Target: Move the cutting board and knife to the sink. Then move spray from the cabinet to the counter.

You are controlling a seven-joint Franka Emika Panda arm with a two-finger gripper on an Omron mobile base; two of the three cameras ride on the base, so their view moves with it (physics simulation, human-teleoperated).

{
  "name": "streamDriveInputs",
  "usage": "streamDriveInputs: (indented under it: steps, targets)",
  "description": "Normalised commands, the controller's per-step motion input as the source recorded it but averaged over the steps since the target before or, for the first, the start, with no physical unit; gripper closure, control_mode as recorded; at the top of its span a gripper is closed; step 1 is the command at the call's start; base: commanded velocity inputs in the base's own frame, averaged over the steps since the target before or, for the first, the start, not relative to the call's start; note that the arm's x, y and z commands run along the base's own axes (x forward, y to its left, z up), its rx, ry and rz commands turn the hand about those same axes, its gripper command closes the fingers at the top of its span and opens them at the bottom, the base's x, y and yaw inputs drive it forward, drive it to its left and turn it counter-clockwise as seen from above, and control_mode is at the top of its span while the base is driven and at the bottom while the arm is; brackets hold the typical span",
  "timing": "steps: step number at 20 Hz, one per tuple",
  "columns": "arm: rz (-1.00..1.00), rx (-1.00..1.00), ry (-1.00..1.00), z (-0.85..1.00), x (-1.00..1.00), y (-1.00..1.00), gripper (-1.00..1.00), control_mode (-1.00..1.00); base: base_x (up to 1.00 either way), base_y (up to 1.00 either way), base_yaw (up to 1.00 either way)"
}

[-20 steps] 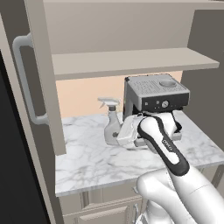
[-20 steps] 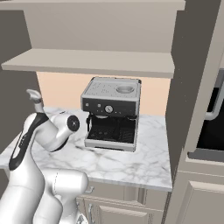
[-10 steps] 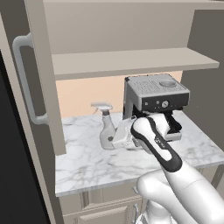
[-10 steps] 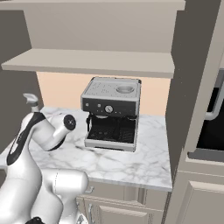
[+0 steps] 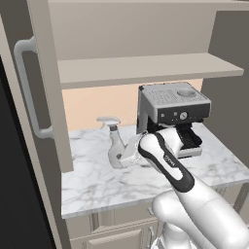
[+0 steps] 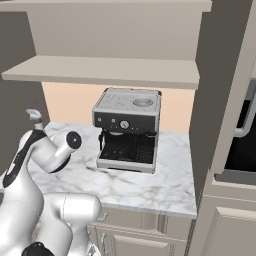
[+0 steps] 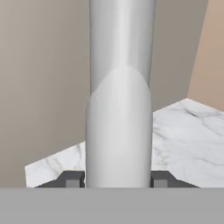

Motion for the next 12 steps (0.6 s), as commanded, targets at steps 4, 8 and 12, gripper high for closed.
streamDriveInputs:
  steps: [4, 8, 12]
  targets:
    - [-0.03, 0.00, -0.05, -0.51, -0.01, 0.00, 1.00, -1.00, 0.00, 0.00, 0.00]
    - [-0.04, 0.00, -0.04, -0.56, -0.05, 0.00, 1.00, -1.00, 0.00, 0.00, 0.00]
    - [-0.07, 0.01, -0.07, -0.57, -0.09, 0.00, 1.00, -1.00, 0.00, 0.00, 0.00]
